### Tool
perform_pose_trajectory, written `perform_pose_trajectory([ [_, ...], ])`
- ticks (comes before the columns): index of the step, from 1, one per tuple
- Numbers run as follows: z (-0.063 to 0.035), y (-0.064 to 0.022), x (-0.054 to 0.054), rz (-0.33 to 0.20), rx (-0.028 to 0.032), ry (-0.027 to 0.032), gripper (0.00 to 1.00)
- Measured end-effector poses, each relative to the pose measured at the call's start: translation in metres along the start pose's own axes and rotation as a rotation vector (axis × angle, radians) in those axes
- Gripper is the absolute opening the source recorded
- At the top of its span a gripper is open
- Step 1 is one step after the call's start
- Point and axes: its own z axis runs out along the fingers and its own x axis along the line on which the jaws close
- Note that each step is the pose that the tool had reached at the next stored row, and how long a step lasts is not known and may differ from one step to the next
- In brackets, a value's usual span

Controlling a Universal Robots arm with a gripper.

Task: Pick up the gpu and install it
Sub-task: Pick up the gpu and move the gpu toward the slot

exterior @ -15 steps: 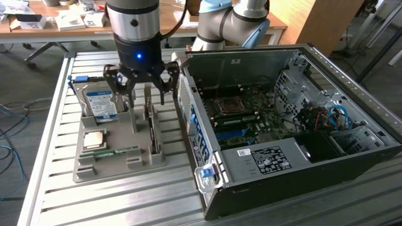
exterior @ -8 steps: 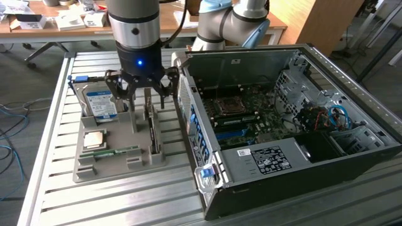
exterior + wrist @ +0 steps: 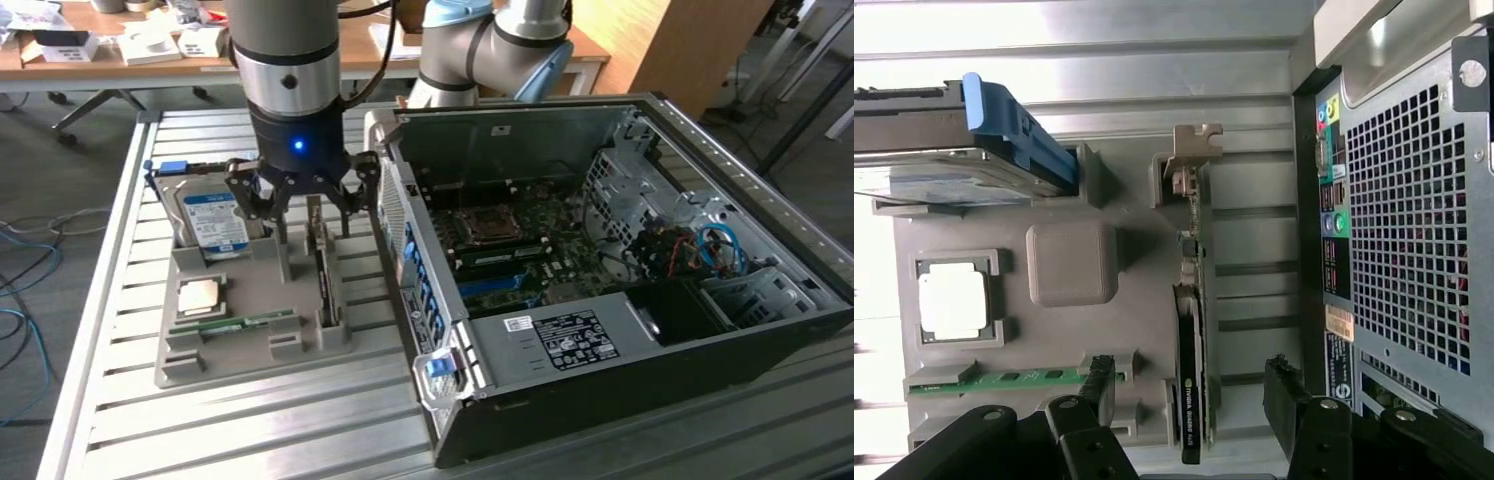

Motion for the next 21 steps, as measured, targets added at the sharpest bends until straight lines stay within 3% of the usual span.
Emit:
perform_pose_trajectory([
  [6, 0.002, -0.0001, 0.0, 0.0, -0.0002, -0.0004, 0.7],
  [21, 0.029, -0.0013, 0.001, 0.0, 0.0002, 0.0023, 0.7],
])
